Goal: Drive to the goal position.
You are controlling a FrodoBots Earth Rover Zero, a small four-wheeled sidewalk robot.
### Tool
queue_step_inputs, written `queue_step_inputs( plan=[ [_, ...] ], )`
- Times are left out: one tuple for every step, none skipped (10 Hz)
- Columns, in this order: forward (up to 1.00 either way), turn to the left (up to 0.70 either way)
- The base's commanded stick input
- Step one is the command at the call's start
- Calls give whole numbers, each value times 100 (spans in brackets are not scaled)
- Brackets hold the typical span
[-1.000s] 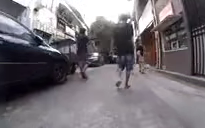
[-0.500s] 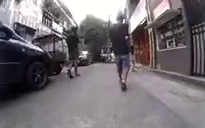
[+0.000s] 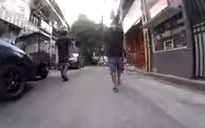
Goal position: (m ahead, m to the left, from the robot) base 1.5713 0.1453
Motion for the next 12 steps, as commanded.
queue_step_inputs(
  plan=[
    [100,0],
    [100,0],
    [100,0],
    [100,0],
    [100,0],
    [100,0],
    [100,10],
    [100,27],
    [100,27],
    [100,27],
    [100,27],
    [100,27]
  ],
)
